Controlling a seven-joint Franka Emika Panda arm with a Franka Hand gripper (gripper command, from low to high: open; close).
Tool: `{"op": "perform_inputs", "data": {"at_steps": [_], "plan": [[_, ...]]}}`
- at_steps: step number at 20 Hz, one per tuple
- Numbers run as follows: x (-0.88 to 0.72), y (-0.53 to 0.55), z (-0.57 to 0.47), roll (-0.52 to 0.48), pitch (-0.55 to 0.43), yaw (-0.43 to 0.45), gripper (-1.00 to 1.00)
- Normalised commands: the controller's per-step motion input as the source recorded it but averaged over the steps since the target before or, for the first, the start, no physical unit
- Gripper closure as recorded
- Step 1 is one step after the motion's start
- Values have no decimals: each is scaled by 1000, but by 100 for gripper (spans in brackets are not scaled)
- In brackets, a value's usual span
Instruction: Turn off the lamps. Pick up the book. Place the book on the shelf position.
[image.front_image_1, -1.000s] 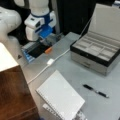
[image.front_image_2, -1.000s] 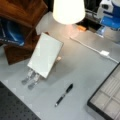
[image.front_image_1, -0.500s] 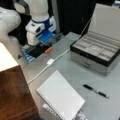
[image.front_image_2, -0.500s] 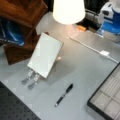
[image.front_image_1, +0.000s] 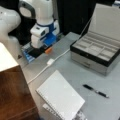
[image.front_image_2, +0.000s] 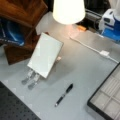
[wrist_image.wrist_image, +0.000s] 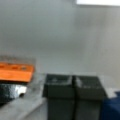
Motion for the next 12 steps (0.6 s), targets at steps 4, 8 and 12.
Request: {"op": "perform_inputs", "data": {"at_steps": [4,8,12], "plan": [[-372,-145,-444,128,-328,-97,100],[-396,-173,-413,129,-343,-79,100],[-417,-212,-412,133,-375,-56,100]]}}
